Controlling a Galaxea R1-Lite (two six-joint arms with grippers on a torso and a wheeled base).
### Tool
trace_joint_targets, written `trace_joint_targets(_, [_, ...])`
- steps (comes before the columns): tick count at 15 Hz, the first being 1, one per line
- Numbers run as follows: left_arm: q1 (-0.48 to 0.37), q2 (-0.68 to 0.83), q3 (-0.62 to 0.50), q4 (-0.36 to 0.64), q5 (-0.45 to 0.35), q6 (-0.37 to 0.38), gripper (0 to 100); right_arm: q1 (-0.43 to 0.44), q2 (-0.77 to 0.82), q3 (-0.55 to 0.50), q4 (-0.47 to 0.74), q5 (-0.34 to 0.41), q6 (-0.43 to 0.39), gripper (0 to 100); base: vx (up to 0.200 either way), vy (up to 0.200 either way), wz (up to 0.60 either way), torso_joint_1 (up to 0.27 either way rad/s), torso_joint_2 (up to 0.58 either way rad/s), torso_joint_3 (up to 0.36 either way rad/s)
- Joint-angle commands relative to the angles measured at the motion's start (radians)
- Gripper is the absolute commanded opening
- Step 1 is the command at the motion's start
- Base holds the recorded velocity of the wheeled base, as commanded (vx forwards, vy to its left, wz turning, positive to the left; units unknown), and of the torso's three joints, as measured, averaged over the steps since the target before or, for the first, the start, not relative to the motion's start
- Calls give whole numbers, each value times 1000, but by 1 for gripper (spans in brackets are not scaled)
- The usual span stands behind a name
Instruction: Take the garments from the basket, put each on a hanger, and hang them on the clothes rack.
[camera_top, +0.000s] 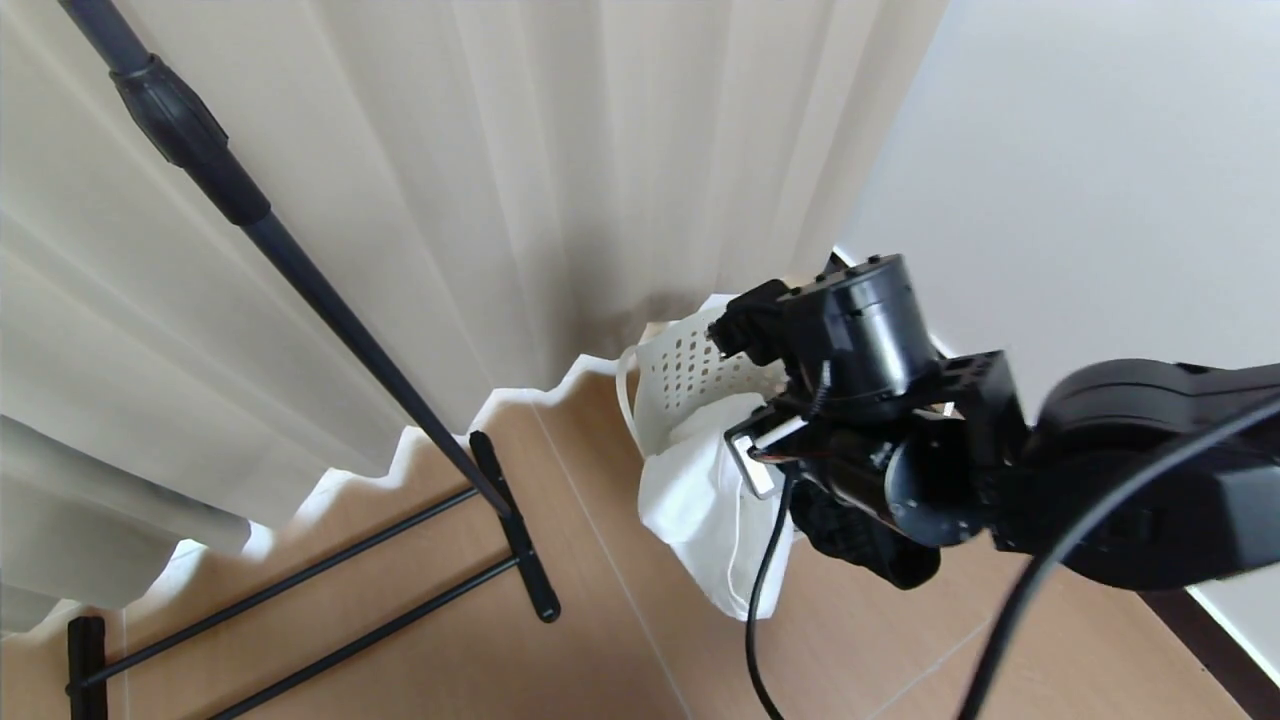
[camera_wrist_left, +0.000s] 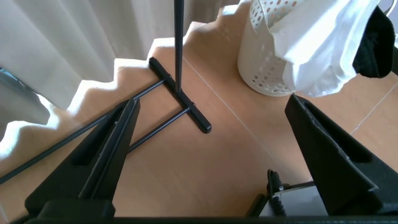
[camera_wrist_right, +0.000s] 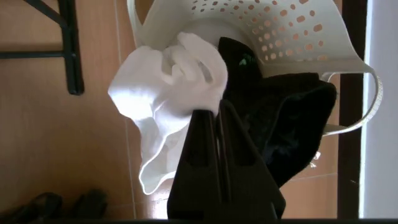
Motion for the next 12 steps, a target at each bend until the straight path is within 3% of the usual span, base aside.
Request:
trace_joint_targets(1, [0, 0, 2, 0, -1, 0, 100, 50, -228, 222, -155, -1, 14, 0, 0, 0, 0, 0, 0, 0])
trace_joint_targets(2, [0, 0, 2, 0, -1, 0, 100, 50, -228, 222, -155, -1, 14, 0, 0, 0, 0, 0, 0, 0])
trace_joint_targets(3, [0, 0, 0, 0, -1, 2, 100, 50, -269, 345, -332, -1, 6, 0, 0, 0, 0, 0, 0, 0])
trace_joint_targets(4, [-2, 0, 0, 1, -1, 5, 100, 50, -282, 383, -384, 3, -17, 0, 0, 0, 0, 0, 0, 0])
trace_joint_targets(6, [-2, 0, 0, 1, -1, 5, 100, 50, -286, 400, -428, 6, -71, 0, 0, 0, 0, 0, 0, 0])
trace_joint_targets(12, [-2, 0, 0, 1, -1, 3, 100, 47, -275, 404, -444, 6, -74, 0, 0, 0, 0, 1, 2, 40])
